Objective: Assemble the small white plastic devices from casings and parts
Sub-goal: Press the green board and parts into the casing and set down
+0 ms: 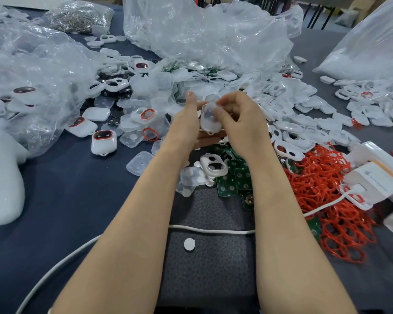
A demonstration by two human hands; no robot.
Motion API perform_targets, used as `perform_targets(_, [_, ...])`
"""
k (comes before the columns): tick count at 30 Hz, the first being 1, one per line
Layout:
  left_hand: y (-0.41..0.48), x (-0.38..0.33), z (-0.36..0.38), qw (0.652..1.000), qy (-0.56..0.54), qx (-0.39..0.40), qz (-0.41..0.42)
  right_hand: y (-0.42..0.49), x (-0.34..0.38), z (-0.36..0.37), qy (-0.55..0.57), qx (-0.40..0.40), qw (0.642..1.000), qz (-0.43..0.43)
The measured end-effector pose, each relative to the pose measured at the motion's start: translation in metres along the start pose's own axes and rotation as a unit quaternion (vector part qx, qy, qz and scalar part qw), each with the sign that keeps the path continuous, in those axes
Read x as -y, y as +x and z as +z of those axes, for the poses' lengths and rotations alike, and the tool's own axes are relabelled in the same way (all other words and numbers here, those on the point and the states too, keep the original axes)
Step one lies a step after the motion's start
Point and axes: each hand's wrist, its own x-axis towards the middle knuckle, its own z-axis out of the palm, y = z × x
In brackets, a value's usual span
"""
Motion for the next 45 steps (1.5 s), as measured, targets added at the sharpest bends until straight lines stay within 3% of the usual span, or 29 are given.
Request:
perform_targets(6, [-0.001,0.001,0.002,1.000,0.009,0.010,-0.007,0.000,-0.001,0.003,-0.073,-0.031,0.997,-0.024])
perform_targets(11, [-0.003,-0.001,0.001,1.000,0.007,0.012,-0.004,0.001,-0.001,0.000,-0.063,-0.043,0.997,-0.014])
perform_targets(16, [-0.005,-0.004,0.001,0.999,-0.030,0.015,-0.012,0.005,-0.003,-0.008,0.045,-0.180,0.982,0.047])
perform_targets(20, [-0.003,-0.006,0.001,0.999,-0.047,0.014,-0.020,0.007,-0.006,-0.008,0.075,-0.221,0.967,0.097])
perform_targets(23, [-0.003,-0.008,0.001,0.997,-0.070,0.004,-0.045,0.008,-0.009,-0.007,0.076,-0.226,0.964,0.115])
perform_targets(30, [-0.001,-0.001,-0.005,0.997,-0.064,0.029,0.013,0.008,-0.008,-0.007,0.083,-0.219,0.963,0.130])
perform_targets(45, [0.000,0.001,-0.005,0.997,-0.011,0.042,0.056,0.005,-0.003,-0.008,0.085,-0.213,0.970,0.079])
